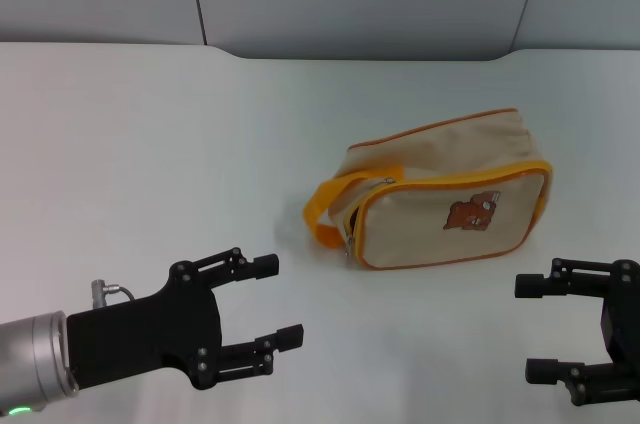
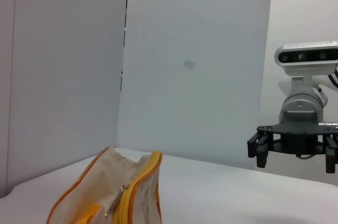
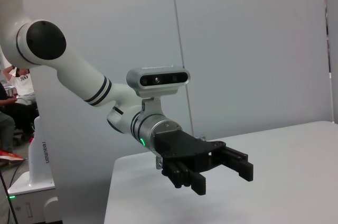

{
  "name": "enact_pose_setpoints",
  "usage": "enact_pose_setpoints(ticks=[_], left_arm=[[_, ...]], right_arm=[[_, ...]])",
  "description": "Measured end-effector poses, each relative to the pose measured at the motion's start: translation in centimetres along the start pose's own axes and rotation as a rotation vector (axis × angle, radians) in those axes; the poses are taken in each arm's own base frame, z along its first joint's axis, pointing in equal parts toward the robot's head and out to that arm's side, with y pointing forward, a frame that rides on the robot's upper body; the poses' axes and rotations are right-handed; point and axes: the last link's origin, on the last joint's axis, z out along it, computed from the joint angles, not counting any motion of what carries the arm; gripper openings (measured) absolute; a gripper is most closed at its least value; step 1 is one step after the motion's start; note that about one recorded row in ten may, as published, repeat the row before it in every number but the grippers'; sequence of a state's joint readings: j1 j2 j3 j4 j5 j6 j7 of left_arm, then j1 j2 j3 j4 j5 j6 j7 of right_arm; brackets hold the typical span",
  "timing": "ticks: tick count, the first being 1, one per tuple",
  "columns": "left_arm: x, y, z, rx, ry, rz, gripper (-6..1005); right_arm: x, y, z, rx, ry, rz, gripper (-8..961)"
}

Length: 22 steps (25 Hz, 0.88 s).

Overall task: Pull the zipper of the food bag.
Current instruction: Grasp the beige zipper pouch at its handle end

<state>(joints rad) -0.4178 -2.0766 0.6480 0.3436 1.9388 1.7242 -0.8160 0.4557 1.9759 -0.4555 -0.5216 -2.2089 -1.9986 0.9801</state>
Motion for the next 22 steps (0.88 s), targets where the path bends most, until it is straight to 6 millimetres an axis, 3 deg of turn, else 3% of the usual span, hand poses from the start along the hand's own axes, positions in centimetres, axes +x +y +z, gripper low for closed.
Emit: enact_pose_setpoints(ticks=[11,14,15,16,20,21,22], left_arm=[[0.0,-0.1,0.0,0.009,0.001,0.006,770],[-0.2,-0.1,0.0,0.035,0.010,0.028,768],[-0.4,-0.1,0.0,0.052,0.012,0.038,767],[-0.4,-0.1,0.0,0.052,0.012,0.038,766],[-1.2,-0.7,0.6,0.114,-0.006,0.026,764],[-1.2,-0.7,0.6,0.114,-0.006,0.026,763],[-1.3,-0.8,0.7,0.122,-0.008,0.025,762]], right_arm=[[-0.2,-0.3,-0.1,0.047,-0.032,-0.009,778],[-0.2,-2.0,-1.5,0.288,-0.122,-0.025,779],[0.0,-3.5,-3.3,0.547,-0.216,-0.017,779],[0.0,-3.5,-3.3,0.547,-0.216,-0.017,779],[1.4,-5.3,-7.0,1.049,-0.389,0.004,778],[1.4,-5.3,-7.0,1.049,-0.389,0.004,778],[2.2,-5.8,-7.5,1.170,-0.397,0.001,777]])
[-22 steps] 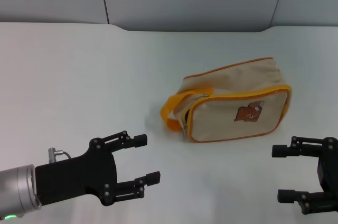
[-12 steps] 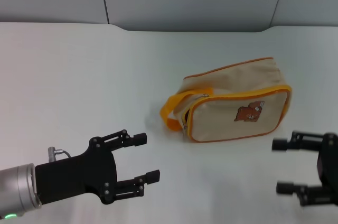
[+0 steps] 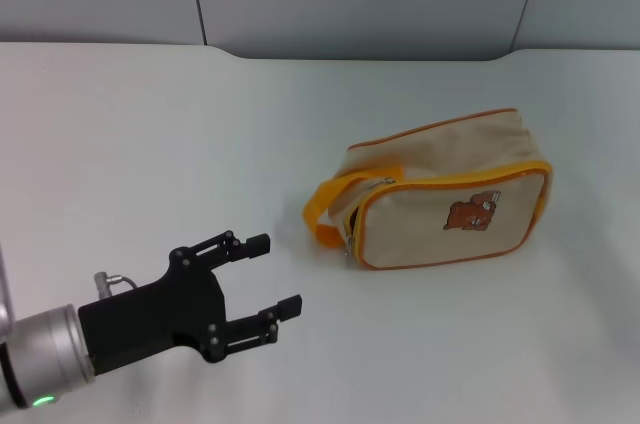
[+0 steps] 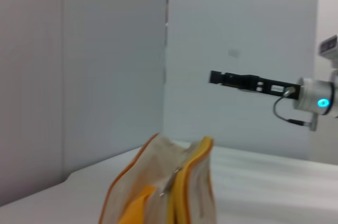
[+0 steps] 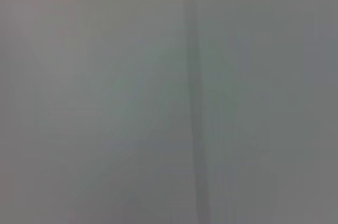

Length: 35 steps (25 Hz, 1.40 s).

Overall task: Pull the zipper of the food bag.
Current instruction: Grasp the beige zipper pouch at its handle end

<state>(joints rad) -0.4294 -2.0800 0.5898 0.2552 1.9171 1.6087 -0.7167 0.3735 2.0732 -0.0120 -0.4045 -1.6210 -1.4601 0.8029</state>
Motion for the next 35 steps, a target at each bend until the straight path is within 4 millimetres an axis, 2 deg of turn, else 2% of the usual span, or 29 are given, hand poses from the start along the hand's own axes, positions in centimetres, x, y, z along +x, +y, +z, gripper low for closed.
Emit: enact_pose_setpoints(ticks=[5,8,16,18,19,23,24,30,35], left_arm=[[-0.8,-0.7,1.0,0.067,-0.027,-0.021,759],[-1.4,-1.1,1.3,0.113,-0.055,-0.042,757],[-1.7,-1.0,1.6,0.141,-0.047,-0.064,752],[-1.6,-0.8,2.0,0.147,-0.028,-0.051,751],[-1.6,-0.8,2.0,0.147,-0.028,-0.051,750],[-1.6,-0.5,2.3,0.161,-0.010,-0.014,747],[-1.6,-0.5,2.3,0.161,-0.010,-0.014,747],[-1.4,-0.8,3.0,0.194,0.007,0.003,743],[-1.7,-1.5,3.1,0.249,-0.015,-0.009,739]], right_arm=[[1.4,0.3,1.0,0.072,0.027,-0.019,777],[2.6,1.8,2.4,0.043,0.068,-0.049,777],[4.6,4.6,4.0,-0.045,0.157,-0.044,778],[5.3,6.1,4.7,-0.106,0.197,-0.044,778],[5.3,6.1,4.7,-0.106,0.197,-0.044,778],[6.2,8.7,5.7,-0.216,0.242,-0.031,778],[6.2,8.7,5.7,-0.216,0.242,-0.031,778],[6.7,11.7,6.5,-0.325,0.259,0.004,779],[6.7,13.1,7.0,-0.371,0.252,0.024,779]])
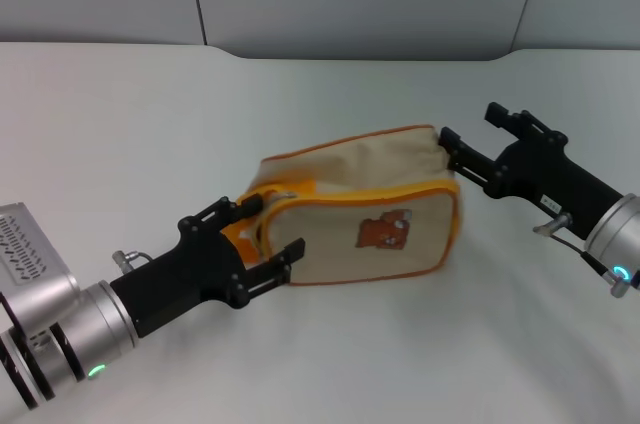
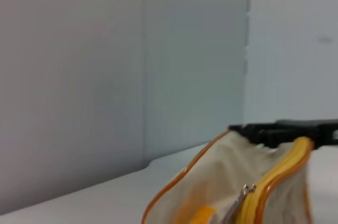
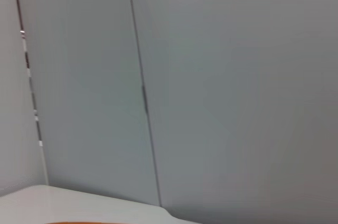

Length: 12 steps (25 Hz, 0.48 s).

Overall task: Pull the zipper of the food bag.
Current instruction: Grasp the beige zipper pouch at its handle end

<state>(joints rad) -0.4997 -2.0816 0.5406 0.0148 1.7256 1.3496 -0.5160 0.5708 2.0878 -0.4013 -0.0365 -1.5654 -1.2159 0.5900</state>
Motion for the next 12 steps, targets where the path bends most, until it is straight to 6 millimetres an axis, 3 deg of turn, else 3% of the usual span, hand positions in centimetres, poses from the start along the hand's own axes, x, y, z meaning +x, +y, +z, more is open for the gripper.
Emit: enact_pose_setpoints(ticks=[4,8,12], left_arm=[[-0.4,-0.3,-0.1,0.031,-0.023,-0.026,737],[-0.7,-0.4,-0.3,0.051,-0.034,-0.035,734],[-0.7,-0.7,0.0,0.065,-0.035,-0.036,731]], right_arm=[[-0.4,0.4,-0.6,-0.019,-0.051,0.012,779],[-1.7,-0.1,-3.6,0.026,-0.223,0.044,777],[-2.2,-0.5,-4.9,0.051,-0.284,0.046,779]])
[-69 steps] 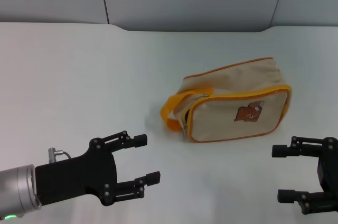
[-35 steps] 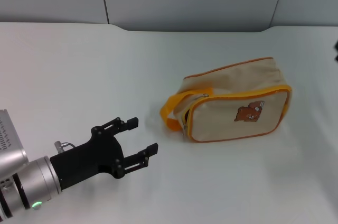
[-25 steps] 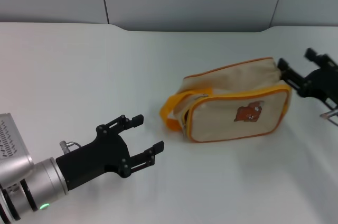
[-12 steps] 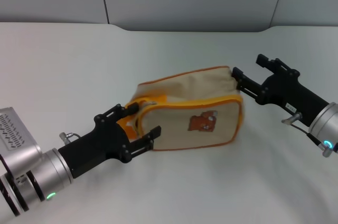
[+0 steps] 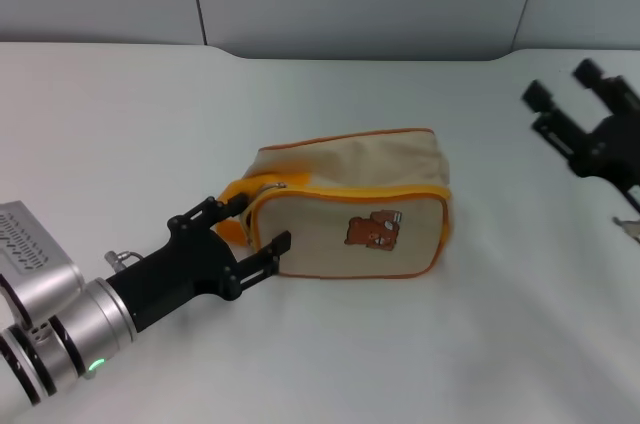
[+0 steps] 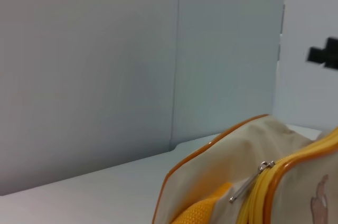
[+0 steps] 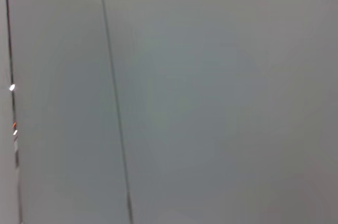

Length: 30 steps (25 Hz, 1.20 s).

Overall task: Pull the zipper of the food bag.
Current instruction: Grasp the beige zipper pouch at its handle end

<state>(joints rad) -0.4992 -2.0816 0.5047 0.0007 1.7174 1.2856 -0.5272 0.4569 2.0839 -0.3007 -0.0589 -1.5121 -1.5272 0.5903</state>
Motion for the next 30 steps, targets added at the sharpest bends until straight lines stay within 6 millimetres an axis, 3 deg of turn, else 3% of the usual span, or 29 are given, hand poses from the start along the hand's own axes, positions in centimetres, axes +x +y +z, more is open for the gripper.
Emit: enact_pose_setpoints(ticks=[8,13,19,30], left_arm=[[0.1,-0.2,0.9,0.004,-0.022,0.006,726],[0.3,-0.4,1.1,0.010,-0.014,0.007,506],[0.3,-0.1,1.2,0.012,-0.005,0.035,385],[0.8,0.3,1.2,0.029,0.050,0.064,297]], right_arm=[[-0.9,-0.7,-1.9,0.059,-0.070,-0.002,777],[-0.9,-0.7,-2.0,0.067,-0.073,-0.007,778],[-1.0,-0.8,-2.2,0.071,-0.078,-0.004,779],[-1.3,-0.9,-2.7,0.091,-0.112,-0.010,777]])
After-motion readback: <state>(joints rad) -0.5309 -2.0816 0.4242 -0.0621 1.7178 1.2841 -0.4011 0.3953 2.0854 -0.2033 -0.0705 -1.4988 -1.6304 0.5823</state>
